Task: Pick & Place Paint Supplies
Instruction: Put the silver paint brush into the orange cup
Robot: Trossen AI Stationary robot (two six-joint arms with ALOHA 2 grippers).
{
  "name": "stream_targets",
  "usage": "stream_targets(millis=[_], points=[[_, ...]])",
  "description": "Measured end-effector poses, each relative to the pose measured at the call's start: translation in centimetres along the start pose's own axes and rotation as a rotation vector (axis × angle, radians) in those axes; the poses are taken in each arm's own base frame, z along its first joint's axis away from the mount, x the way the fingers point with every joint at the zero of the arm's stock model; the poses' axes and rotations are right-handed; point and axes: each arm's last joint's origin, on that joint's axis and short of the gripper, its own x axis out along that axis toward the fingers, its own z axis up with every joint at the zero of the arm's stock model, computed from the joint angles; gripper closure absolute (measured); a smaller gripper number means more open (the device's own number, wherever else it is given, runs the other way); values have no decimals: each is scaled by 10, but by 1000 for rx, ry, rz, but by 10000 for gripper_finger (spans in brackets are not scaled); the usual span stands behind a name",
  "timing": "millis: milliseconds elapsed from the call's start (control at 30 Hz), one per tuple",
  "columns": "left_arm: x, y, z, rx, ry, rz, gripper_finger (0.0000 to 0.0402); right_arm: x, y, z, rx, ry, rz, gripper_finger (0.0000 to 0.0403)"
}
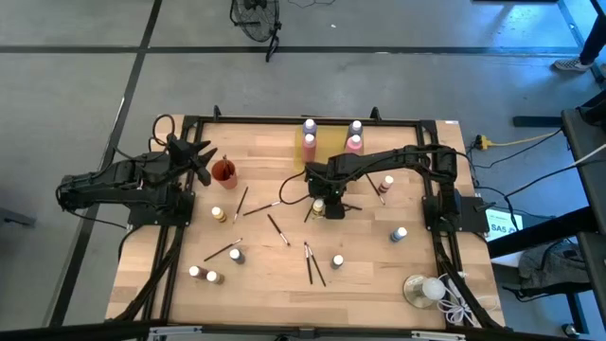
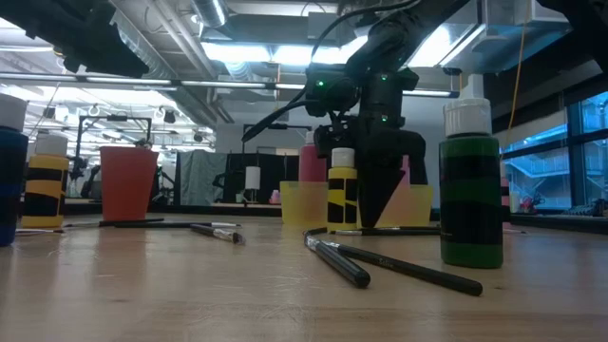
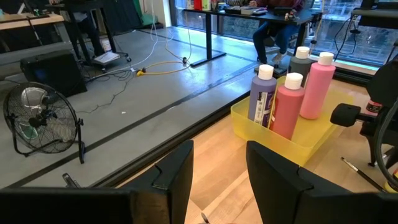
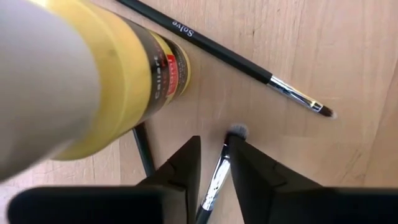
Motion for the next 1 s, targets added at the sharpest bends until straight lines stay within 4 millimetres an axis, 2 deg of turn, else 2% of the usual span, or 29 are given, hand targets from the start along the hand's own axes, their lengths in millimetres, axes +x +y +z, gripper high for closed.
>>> stream_targets(millis=[167,433,667,833,1000], points=[[0,0,0,0,0,0,258,1,0,-1,1,3,-9,302],[0,0,0,-7,1,-1,258,16,-1,-13,17,-16,-45,302],[0,-1,0,-7,7,-24,258,16,-1,-13,34,-16,-65,304],[0,-1,0,-6,7,-25,258,16,-2,-13,60,-16,-72,323],[0,-1,0,-6,7,-25,258,16,-2,-13,62,-13,-75,362]])
